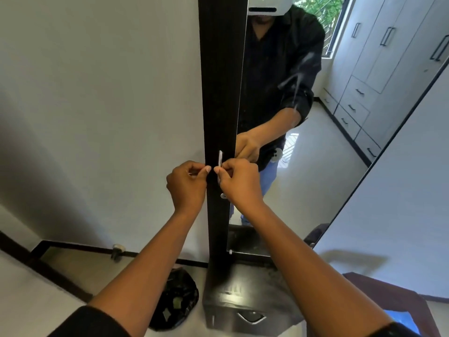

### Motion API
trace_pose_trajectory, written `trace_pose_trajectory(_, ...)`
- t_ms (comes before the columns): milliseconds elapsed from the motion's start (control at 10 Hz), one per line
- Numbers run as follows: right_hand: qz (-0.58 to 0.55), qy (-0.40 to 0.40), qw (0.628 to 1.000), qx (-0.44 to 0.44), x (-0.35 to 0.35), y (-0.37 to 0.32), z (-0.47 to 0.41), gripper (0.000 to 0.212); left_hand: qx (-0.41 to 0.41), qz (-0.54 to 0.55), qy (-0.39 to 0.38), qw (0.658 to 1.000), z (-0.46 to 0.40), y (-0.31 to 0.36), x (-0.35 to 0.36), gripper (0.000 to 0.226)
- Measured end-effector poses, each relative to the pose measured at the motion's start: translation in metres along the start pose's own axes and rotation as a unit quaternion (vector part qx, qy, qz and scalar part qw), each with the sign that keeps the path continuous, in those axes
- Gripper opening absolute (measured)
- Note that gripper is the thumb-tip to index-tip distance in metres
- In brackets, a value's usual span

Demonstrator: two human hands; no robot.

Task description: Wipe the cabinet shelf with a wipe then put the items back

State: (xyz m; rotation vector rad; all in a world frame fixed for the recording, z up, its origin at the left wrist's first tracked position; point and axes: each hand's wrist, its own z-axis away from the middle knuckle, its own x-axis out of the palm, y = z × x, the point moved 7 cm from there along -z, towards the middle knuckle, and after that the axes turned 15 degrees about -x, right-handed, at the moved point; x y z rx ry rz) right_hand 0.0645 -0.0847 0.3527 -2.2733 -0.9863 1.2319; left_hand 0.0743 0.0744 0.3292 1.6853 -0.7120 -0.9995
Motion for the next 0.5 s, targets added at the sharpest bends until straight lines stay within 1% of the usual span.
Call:
trace_pose_trajectory(300, 0.023, -0.019, 1.0, 0.008, 0.001, 0.002, -0.007, 0.018, -0.009, -0.013, -0.01, 1.0, -0.004, -0.001, 0.003, 0.014)
trace_pose_trajectory(400, 0.076, -0.086, 0.993, 0.006, -0.001, -0.005, -0.019, 0.022, -0.008, -0.027, -0.034, 0.999, -0.01, 0.007, 0.001, 0.018)
trace_pose_trajectory(500, 0.177, -0.123, 0.976, -0.033, -0.016, -0.034, -0.032, 0.027, -0.002, -0.014, -0.032, 0.999, -0.015, 0.021, -0.016, 0.025)
